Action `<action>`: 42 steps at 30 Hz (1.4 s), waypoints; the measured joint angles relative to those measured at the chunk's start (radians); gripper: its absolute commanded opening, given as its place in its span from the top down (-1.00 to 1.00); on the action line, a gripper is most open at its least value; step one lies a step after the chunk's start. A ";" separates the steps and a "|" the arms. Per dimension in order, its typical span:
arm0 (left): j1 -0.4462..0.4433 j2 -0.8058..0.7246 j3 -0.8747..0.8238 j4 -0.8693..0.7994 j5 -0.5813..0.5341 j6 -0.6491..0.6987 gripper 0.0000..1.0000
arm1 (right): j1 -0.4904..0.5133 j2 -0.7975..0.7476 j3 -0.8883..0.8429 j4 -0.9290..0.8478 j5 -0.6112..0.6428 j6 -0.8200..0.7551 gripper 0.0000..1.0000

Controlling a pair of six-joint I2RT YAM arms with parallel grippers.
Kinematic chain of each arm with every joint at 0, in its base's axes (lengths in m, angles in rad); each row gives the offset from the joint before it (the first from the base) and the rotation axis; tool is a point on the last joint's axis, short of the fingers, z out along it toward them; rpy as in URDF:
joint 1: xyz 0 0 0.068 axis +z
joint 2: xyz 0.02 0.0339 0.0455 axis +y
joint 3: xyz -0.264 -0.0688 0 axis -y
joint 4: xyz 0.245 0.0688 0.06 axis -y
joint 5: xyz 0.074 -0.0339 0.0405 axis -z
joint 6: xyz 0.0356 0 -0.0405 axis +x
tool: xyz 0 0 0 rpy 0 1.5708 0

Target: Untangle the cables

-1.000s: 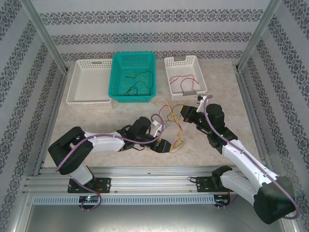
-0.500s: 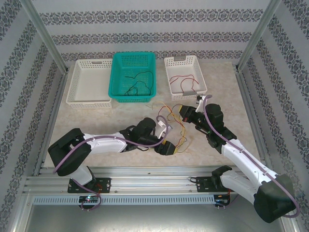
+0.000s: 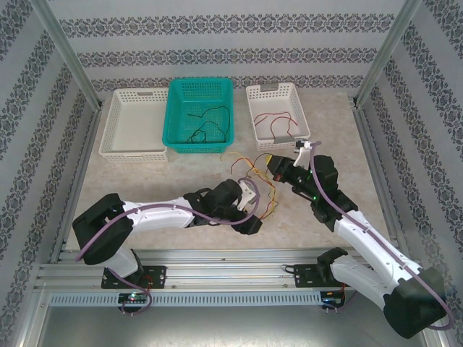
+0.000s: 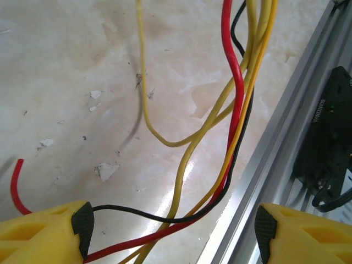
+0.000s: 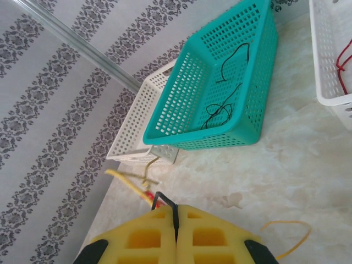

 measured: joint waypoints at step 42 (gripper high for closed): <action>-0.014 -0.211 -0.152 0.062 -0.073 0.020 0.79 | -0.040 0.147 0.002 -0.305 0.039 -0.038 -0.14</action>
